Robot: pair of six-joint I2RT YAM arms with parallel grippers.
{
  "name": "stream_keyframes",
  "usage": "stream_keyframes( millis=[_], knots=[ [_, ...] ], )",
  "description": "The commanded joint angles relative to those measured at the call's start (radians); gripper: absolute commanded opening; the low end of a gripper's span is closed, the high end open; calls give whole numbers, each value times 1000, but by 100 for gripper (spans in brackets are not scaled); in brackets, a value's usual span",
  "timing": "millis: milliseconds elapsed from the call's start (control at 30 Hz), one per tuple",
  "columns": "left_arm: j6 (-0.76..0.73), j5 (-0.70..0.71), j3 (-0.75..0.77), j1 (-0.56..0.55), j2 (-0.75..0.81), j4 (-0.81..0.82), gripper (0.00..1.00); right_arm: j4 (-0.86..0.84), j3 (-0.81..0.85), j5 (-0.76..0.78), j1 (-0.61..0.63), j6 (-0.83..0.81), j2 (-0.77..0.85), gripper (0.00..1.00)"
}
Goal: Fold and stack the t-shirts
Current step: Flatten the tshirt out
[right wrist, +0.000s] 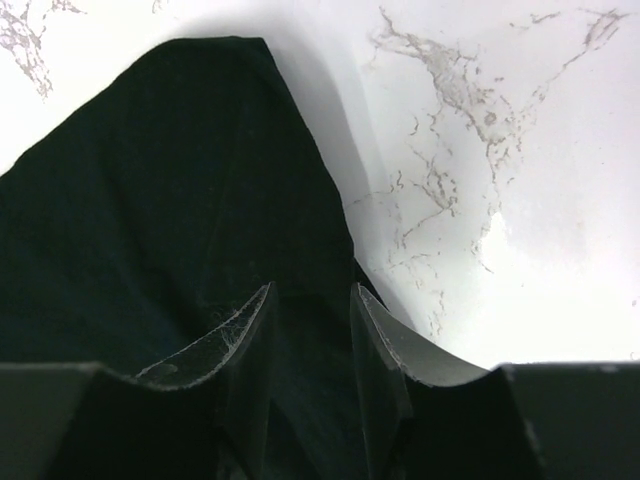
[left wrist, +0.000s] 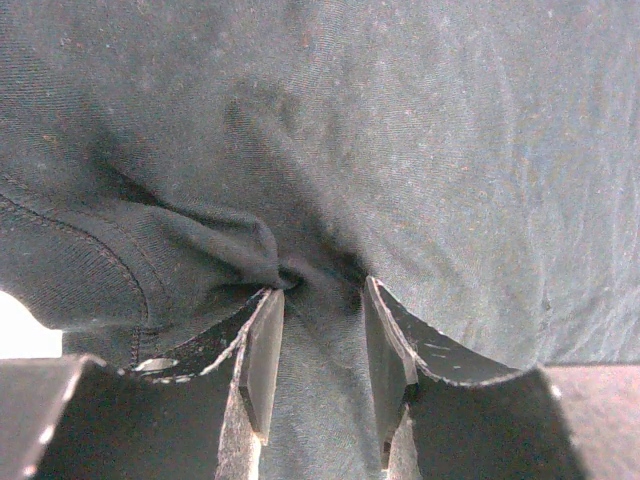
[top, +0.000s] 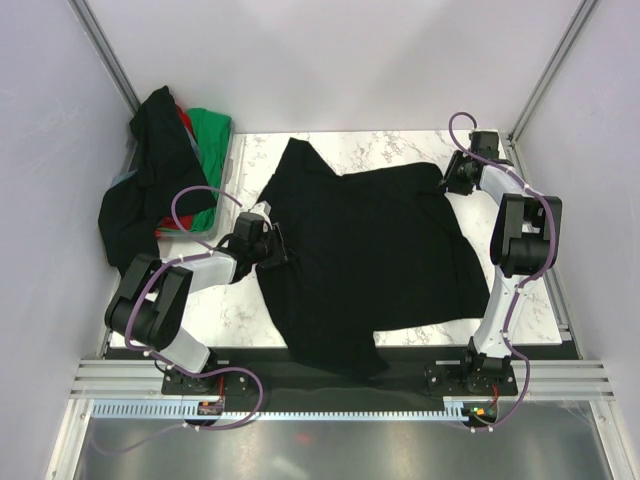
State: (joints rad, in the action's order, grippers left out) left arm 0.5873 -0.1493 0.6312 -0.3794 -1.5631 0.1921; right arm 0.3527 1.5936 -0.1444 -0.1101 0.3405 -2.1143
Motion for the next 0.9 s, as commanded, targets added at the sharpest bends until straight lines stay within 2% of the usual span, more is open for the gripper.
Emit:
stream_keyframes(
  millis=[0, 433, 667, 867],
  knots=[
    [13, 22, -24, -4, -18, -59, 46, -12, 0, 32, 1, -20, -7, 43],
    [13, 20, -25, -1, -17, -59, 46, -14, 16, 29, 3, -26, -50, 38],
    [13, 22, -24, -1, -18, -59, 46, -15, 26, 28, 3, -24, -52, 27],
    [13, 22, -24, -1, -18, -60, 46, -14, 37, 29, 3, -23, -39, 25]
  ],
)
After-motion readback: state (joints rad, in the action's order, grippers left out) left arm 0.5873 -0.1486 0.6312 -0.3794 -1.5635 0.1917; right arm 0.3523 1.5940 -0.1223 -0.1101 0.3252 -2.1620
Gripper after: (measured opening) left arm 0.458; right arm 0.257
